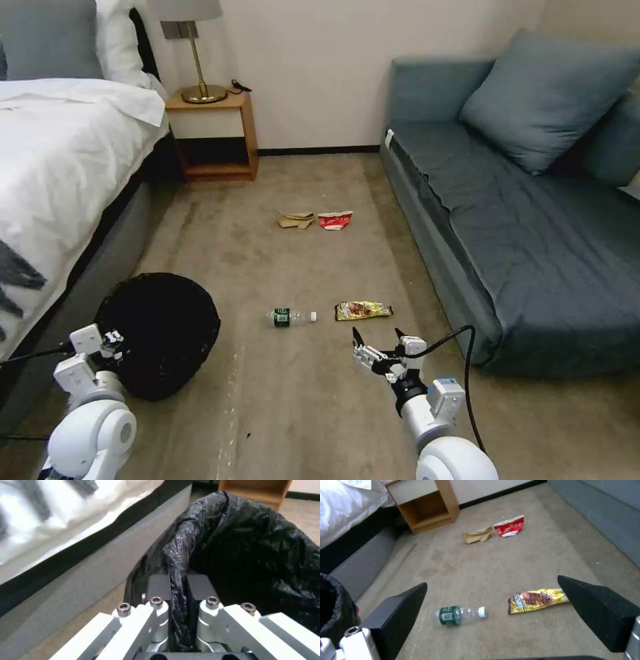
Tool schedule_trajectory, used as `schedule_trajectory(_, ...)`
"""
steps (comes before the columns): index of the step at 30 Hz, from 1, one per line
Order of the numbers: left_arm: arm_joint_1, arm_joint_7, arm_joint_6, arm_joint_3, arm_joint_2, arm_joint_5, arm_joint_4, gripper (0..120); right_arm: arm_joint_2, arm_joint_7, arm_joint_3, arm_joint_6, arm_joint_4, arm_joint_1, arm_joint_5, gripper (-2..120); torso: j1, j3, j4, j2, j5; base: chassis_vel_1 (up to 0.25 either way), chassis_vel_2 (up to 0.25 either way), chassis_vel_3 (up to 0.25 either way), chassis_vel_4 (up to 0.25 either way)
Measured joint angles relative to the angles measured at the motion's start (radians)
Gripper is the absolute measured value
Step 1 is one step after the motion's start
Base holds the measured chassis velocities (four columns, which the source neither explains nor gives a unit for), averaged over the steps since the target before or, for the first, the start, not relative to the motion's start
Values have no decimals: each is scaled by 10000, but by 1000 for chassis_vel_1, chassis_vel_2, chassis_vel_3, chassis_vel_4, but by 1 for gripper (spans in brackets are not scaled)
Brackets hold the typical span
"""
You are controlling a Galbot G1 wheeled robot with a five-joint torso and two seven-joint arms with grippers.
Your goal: Pick up the trash bin, then pick up the garbage on the floor and place it into the trash bin.
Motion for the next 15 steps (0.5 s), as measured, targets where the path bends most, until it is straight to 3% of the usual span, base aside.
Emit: schedule_trajectory(15,-106,2,-17,57,4,2,101,8,-3,0,38,0,-79,21,-4,100,0,0,0,0,-1,-87,88,84,-91)
